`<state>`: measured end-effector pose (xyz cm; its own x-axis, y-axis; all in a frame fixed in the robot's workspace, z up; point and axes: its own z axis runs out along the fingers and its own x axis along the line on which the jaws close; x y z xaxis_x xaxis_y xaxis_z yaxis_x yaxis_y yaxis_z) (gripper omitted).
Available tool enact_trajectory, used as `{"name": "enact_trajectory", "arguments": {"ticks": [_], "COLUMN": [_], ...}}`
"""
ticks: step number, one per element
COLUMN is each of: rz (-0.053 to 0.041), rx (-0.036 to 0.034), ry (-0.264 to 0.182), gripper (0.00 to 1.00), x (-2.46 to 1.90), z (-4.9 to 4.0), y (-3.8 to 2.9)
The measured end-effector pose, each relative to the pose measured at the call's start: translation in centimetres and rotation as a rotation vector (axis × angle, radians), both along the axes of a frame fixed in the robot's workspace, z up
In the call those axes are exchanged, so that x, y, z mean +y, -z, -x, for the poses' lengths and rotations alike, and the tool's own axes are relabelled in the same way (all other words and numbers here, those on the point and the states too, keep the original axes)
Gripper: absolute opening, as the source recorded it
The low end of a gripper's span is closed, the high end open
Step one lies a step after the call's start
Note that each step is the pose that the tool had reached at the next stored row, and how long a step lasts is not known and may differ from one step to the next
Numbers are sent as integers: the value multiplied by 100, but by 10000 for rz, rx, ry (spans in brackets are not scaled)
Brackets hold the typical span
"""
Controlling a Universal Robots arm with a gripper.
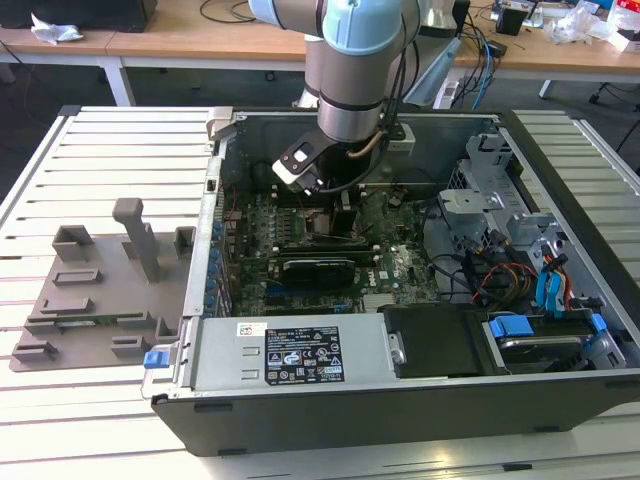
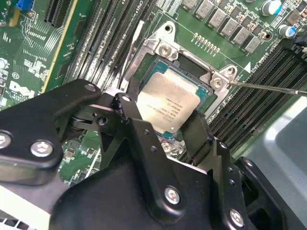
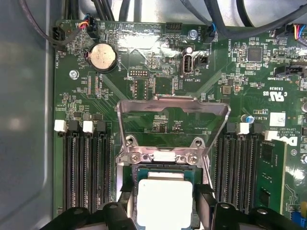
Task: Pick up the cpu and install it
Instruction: 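Place the cpu into insertion slot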
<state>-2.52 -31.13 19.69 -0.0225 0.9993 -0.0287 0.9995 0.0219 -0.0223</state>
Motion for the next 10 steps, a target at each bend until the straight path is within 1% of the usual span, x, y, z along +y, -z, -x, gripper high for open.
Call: {"name": "enact_trajectory", "arguments": {"ticks": [5, 10], "rz": [-1, 1], "rx": [1, 2], "ry": [-3, -8], "gripper": [63, 63], "x": [10, 51], "z": [-2, -34], "y": [0, -1]}}
